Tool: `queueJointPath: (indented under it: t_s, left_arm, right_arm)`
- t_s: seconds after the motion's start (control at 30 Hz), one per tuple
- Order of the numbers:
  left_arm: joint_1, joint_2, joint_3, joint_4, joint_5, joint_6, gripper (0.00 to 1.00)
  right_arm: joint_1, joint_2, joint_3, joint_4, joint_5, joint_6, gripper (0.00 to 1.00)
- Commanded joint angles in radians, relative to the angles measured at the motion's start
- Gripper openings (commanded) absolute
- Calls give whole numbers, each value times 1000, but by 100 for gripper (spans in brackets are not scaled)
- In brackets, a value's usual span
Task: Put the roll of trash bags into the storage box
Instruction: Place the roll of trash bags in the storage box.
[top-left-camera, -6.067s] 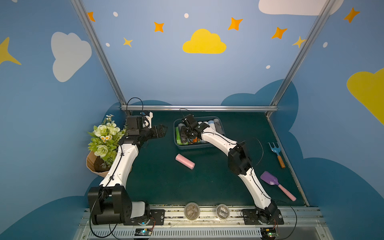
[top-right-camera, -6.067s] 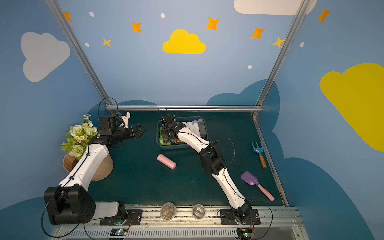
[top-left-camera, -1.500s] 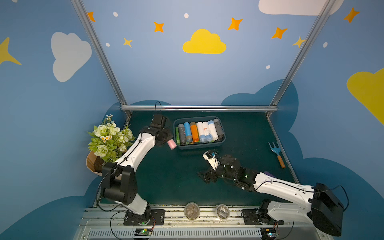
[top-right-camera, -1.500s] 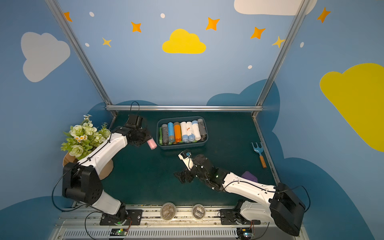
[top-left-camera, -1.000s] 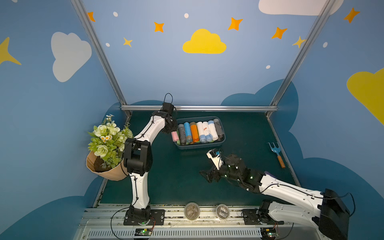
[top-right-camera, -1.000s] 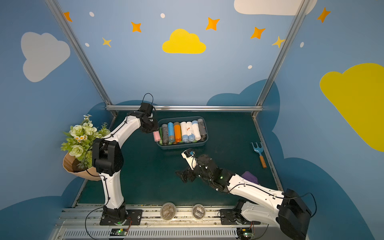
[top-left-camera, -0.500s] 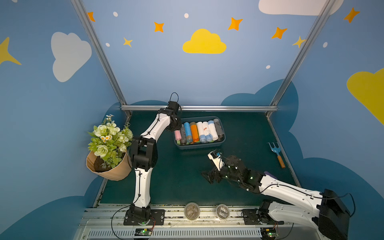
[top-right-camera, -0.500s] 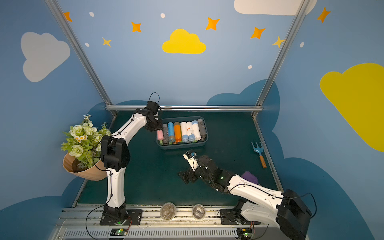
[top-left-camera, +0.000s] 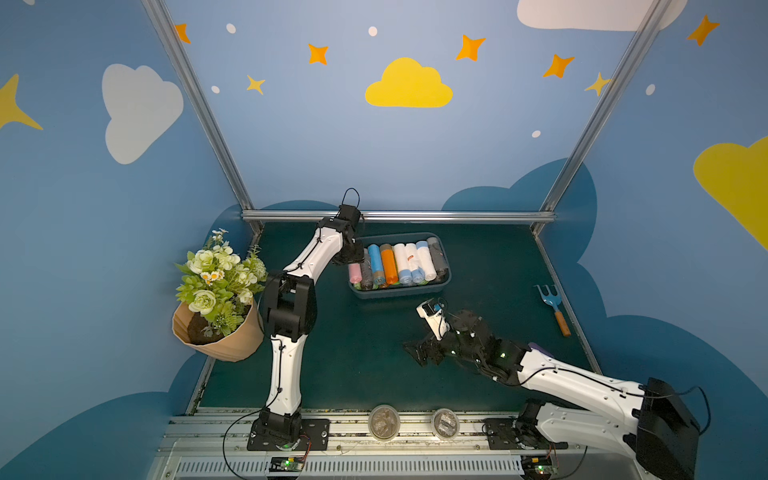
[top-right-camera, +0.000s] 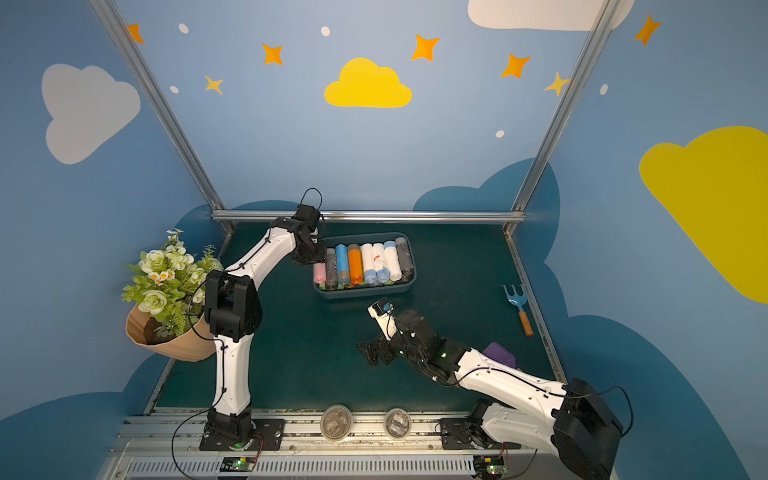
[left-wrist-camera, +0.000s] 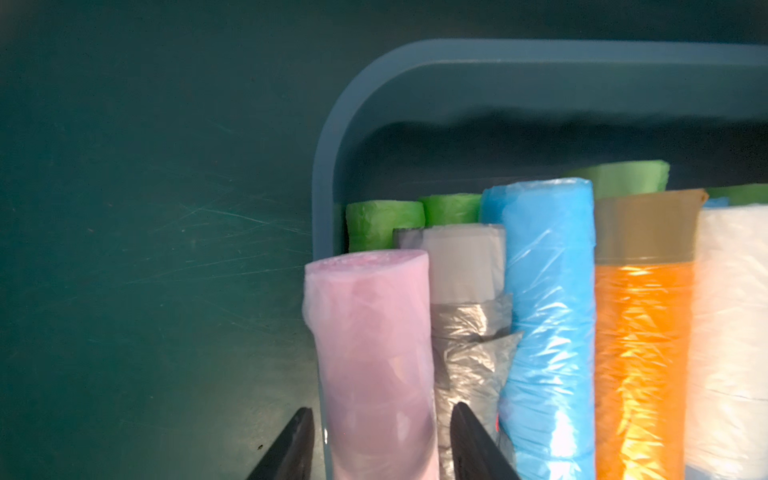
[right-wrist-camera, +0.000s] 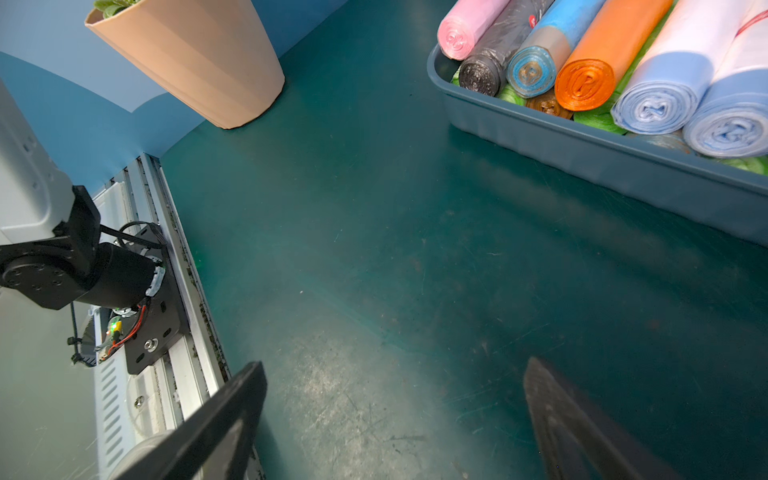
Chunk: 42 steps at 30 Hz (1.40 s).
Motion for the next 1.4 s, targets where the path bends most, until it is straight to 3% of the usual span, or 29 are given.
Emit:
queueJointPath:
  t_s: [0.0, 0.57, 1.37]
  left_arm:
    - [-2, -54, 2, -12, -23, 7, 54]
    - [13, -85, -83, 45, -29, -33, 26]
    - [16, 1, -103, 64, -45, -44, 24]
  right_arm:
    - [-6, 13, 2, 15, -17, 13, 95]
    - [-6, 36, 11, 7, -29, 19, 95]
    - [-7, 52, 9, 8, -26, 14, 95]
